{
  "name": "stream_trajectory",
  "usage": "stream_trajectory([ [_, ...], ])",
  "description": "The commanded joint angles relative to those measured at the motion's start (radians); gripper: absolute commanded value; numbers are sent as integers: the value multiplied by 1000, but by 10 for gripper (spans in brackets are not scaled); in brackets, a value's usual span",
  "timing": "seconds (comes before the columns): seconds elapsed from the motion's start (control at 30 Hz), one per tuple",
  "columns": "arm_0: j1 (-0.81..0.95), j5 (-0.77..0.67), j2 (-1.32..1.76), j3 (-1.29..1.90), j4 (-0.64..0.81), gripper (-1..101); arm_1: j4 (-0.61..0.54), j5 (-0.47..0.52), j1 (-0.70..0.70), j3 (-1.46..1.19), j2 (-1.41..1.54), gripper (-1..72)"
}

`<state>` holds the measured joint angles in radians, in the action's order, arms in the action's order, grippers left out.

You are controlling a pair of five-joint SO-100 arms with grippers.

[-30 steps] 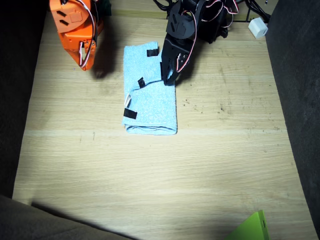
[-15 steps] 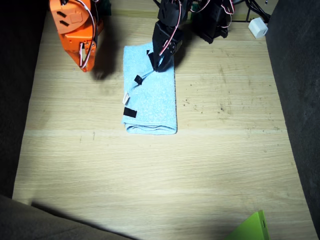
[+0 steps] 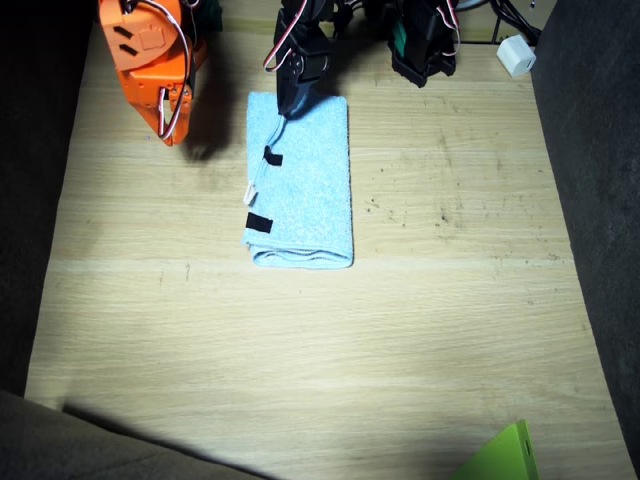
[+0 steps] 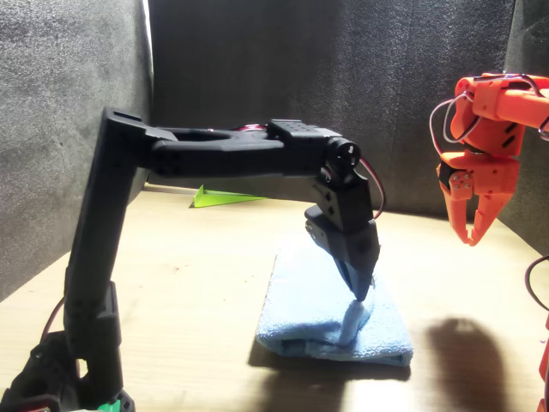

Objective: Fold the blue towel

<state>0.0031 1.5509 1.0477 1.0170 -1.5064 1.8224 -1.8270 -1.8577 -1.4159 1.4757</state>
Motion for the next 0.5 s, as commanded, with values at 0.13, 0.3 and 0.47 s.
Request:
stream_trajectory([
  [0.13,-46,57,-278,-736,-357,-5,17,-14,5,2,21,48],
  [0.3,-54,77,-601,-1387,-549,-5,20,-15,11,0,31,50],
  [0.47,101,-153,-600,-1348,-560,-5,20,-15,17,-14,41,50],
])
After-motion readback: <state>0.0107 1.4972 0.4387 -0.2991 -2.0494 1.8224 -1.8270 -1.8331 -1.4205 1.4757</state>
